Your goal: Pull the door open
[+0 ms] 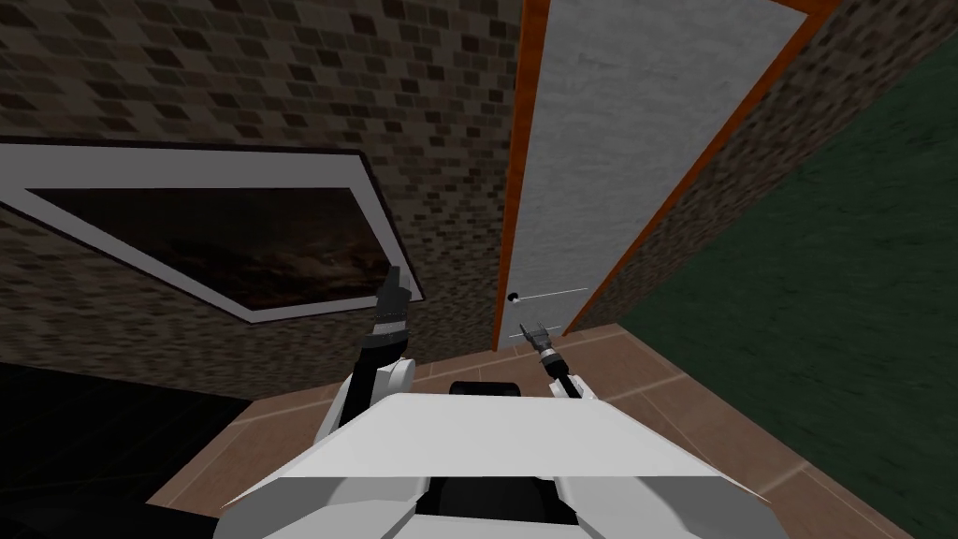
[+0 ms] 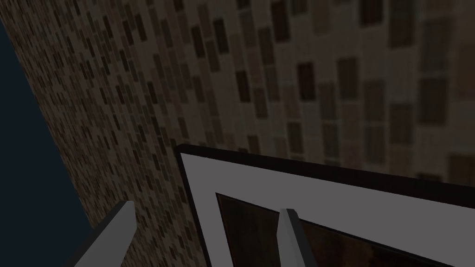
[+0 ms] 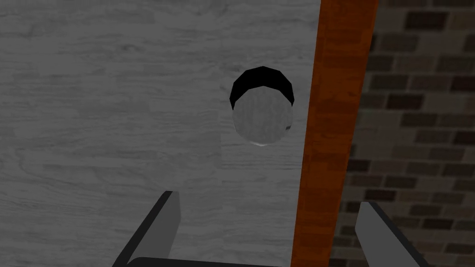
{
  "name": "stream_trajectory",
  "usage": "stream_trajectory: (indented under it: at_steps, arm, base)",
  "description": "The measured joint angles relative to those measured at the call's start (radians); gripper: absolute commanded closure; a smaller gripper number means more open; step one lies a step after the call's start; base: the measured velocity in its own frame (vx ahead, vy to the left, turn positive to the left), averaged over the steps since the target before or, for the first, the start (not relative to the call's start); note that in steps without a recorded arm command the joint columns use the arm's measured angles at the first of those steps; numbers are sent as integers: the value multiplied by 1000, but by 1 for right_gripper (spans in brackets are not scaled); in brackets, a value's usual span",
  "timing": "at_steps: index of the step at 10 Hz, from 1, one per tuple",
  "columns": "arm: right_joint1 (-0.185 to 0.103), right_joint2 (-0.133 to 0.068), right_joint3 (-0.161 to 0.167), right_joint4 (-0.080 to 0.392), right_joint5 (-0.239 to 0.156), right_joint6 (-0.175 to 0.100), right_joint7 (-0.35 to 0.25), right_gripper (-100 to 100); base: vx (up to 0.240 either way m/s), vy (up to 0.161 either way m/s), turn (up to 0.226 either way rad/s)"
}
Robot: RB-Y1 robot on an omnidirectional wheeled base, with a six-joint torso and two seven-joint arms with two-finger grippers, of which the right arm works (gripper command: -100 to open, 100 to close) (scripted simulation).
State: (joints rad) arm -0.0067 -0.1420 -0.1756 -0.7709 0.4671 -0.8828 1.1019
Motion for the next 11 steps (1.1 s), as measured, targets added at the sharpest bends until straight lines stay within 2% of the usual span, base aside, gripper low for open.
stream_trajectory:
  at_steps: [1, 2, 3, 4, 5, 6, 8, 9, 11]
  arm:
    - [1, 9, 15, -3, -2, 3, 8, -100]
    - [10, 21, 39, -33, -2, 24, 13, -100]
    - [7, 36, 56, -23, -6, 27, 32, -100]
    - [-5, 45, 69, 2, -12, 18, 53, -100]
    - [-2, 46, 78, -8, -12, 22, 56, -100]
    - [5, 56, 96, -30, -12, 37, 58, -100]
    - [-11, 72, 119, -2, -20, 32, 82, -100]
    - [1, 79, 131, -29, -18, 45, 84, -100]
    - [-5, 95, 151, -23, -22, 52, 99, -100]
  base:
    - [71, -139, -301]
    - [153, -92, -221]
    - [201, -44, -205]
    - [125, 0, -39]
    - [132, 13, -162]
    - [152, 47, -146]
    - [140, 34, -59]
    - [153, 41, -26]
    - [162, 30, 0]
